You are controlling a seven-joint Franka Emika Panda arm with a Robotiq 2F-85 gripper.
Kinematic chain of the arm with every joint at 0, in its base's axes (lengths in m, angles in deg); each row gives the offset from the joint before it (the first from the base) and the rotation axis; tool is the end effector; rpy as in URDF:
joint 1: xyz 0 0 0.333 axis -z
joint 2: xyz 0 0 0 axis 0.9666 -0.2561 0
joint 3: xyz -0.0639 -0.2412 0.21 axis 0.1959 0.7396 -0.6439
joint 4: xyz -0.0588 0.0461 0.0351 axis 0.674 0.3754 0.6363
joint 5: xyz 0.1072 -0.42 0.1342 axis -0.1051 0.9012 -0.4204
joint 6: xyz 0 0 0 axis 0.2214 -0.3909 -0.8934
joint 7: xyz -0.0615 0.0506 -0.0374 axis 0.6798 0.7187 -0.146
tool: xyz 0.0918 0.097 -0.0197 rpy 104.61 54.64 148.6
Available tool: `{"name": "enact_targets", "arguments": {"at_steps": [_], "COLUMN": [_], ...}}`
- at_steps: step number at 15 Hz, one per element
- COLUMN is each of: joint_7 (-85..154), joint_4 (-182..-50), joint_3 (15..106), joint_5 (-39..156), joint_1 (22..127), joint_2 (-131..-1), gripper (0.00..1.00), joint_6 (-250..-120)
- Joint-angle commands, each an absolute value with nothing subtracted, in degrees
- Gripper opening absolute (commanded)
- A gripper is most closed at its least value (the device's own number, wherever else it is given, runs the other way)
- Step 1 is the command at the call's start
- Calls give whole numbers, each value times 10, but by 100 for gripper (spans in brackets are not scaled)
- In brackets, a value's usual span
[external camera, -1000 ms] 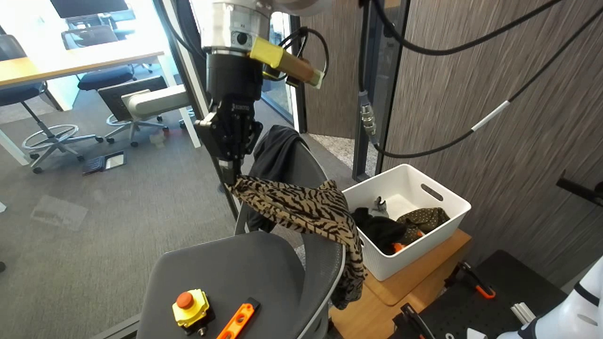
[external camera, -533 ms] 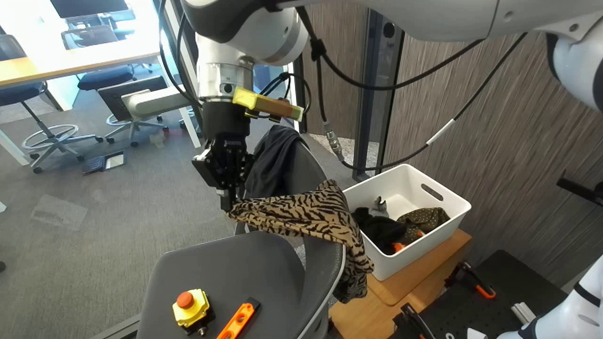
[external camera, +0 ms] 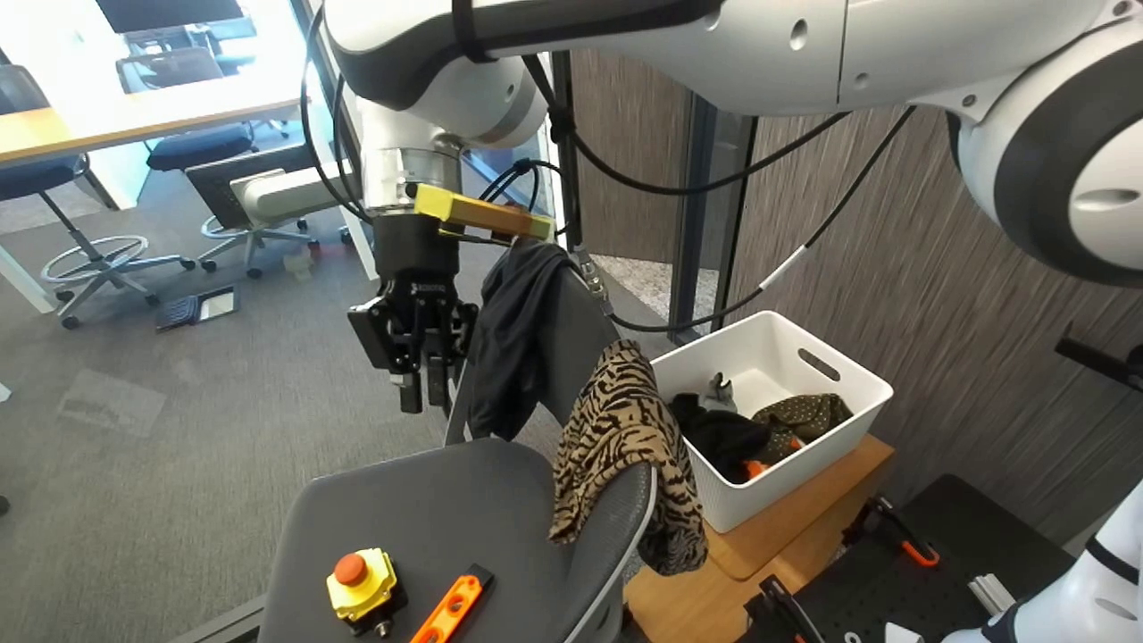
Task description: Put the leopard print cloth on the backrest of the chair
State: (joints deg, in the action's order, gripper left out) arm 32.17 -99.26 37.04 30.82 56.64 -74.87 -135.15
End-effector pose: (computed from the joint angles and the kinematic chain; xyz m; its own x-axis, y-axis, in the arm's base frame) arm 0.5530 0.4528 0.4737 0.7564 0.6018 -0.2563 0.4135 -0.7435 -0.5256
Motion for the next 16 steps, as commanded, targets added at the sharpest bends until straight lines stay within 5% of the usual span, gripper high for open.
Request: {"name": "enact_targets", "arguments": {"at_steps": [1,6,16], "joint_7": [357,393,411], "joint_4": [-920,-910,-1137], "joint_3": [380,397,472], "joint_5": [316,333,377], "joint_1": [549,550,640], "joint_2": [-781,-755,-468], "gripper": [65,100,100], "joint_6": [-1315,-1307,-1326]}}
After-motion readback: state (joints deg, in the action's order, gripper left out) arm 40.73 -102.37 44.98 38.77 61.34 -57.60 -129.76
